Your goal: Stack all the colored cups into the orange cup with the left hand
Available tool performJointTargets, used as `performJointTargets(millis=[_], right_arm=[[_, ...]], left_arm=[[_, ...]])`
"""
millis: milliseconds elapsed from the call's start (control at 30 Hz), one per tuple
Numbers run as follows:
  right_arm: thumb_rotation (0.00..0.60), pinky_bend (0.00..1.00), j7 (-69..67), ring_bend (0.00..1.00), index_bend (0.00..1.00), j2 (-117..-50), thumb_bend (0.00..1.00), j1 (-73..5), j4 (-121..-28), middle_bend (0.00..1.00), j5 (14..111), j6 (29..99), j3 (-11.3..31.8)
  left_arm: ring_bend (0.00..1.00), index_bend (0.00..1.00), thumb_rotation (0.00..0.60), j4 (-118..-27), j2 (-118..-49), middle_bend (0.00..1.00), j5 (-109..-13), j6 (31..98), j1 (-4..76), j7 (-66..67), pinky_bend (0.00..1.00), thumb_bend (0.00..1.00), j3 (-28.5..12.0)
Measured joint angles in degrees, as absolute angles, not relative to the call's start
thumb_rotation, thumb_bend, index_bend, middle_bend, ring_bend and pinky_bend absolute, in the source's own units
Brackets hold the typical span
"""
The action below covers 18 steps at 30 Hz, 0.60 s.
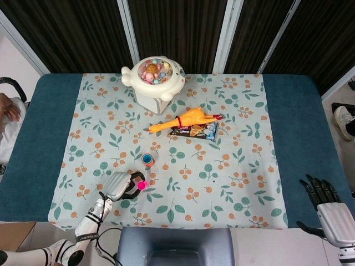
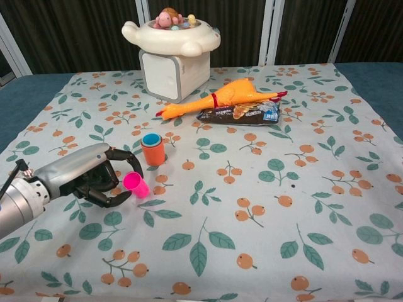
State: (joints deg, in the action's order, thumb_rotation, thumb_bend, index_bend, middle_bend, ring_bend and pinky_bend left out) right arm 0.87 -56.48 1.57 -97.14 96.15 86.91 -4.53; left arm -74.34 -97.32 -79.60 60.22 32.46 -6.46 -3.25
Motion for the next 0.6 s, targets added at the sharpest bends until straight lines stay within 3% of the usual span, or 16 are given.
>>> performJointTargets(millis=[400,600], right_arm=[[0.6,0.0,0.94,0.0,0.0,-56.49,0.21,1.5,-97.24,0.0,95.82,86.73,-4.4],[0.6,0.0,0.54,0.0,0.0,-56.33,0.21,1.59,-97.19,0.0,95.78,86.98,-4.36]], left_arm=[[1.0,0.5,0.6,-74.66,-97.06,1.0,-80.14,60.52,32.53,-8.28,1.0,0.39,-4.35],[1.0,0.51,0.6,-78.91,-93.71,1.0,-79.03,61.16,33.21,-10.91,1.0,0.39,-8.39]])
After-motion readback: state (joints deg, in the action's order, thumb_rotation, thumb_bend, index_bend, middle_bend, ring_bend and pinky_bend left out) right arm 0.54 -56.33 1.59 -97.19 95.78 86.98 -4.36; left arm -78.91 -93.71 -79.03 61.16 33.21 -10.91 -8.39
